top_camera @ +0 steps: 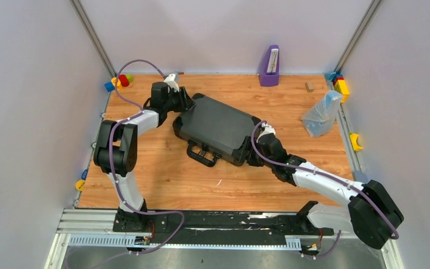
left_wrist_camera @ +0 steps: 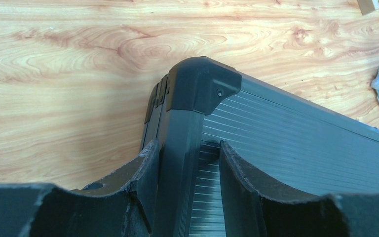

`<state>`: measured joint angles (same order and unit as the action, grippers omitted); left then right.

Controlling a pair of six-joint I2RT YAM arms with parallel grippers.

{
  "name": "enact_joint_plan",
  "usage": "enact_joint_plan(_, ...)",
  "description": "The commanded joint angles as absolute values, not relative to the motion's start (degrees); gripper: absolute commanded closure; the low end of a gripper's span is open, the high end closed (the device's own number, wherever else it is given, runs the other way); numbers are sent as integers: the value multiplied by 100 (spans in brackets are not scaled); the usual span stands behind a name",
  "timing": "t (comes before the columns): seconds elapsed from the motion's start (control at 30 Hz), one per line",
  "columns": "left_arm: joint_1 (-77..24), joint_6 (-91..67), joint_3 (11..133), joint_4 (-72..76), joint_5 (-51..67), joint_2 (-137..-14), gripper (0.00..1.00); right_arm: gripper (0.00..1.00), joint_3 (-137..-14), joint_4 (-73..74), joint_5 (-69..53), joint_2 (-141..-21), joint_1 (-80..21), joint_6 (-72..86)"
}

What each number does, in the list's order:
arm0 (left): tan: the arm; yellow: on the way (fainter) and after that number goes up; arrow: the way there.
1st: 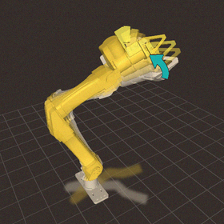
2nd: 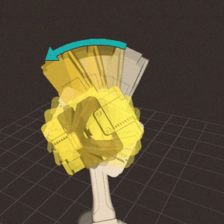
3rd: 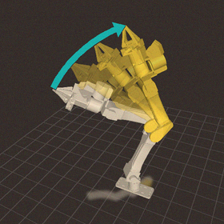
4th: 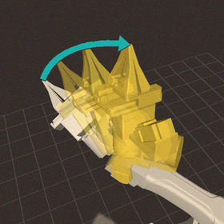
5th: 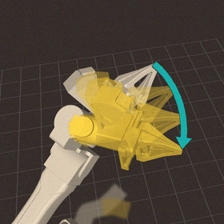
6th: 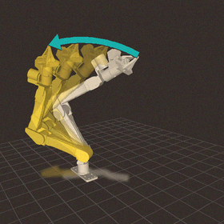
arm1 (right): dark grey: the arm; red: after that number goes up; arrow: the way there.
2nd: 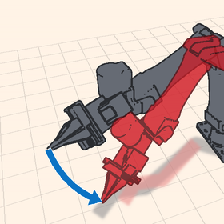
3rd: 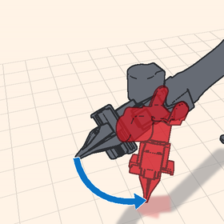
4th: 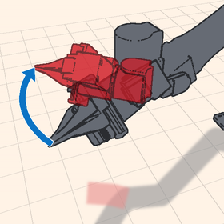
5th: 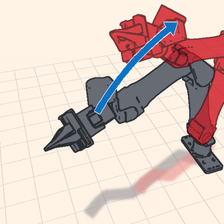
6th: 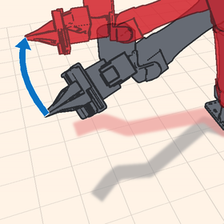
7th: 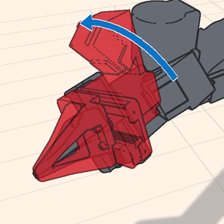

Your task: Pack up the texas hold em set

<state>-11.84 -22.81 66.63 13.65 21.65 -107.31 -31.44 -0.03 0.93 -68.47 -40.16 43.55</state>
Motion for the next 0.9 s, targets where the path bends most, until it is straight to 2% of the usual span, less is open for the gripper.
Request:
enact_joint_plan(0.0,-1908,-2211,6210,44,2815,-10220,51,36,-3329,859,797,-6315,-4130,4277)
enact_joint_plan(0.1,-1907,-2150,6142,-420,2276,-9640,48,22,-3598,1461,1500,-5864,-4058,4270)
enact_joint_plan(0.17,-1904,-2156,6099,-634,1748,-9253,36,15,-3713,1554,1730,-5598,-4043,4124)
enact_joint_plan(0.2,-1900,-2154,6086,-686,1404,-8975,26,12,-3781,1551,1814,-5495,-4039,4049)
enact_joint_plan(0.27,-1891,-2127,6056,-820,906,-8594,16,10,-3977,1548,1894,-5429,-4039,3806)
enact_joint_plan(0.3,-1890,-2109,6060,-908,756,-8480,14,10,-4164,1547,1922,-5460,-4030,3642)
enact_joint_plan(0.43,-1881,-2021,6090,-1249,103,-7839,10,9,-4771,1608,1892,-5711,-4034,3073)
enact_joint_plan(0.57,-1881,-2023,5935,-1507,-166,-7209,10,16,-5288,1514,1213,-6134,-4034,2715)
enact_joint_plan(0.7,-1889,-2204,5390,-1504,201,-6442,10,24,-5622,1493,314,-6840,-4039,2479)
enact_joint_plan(0.87,-1890,-2594,4443,-1358,849,-5516,11,29,-5524,1443,-179,-7363,-4042,2605)
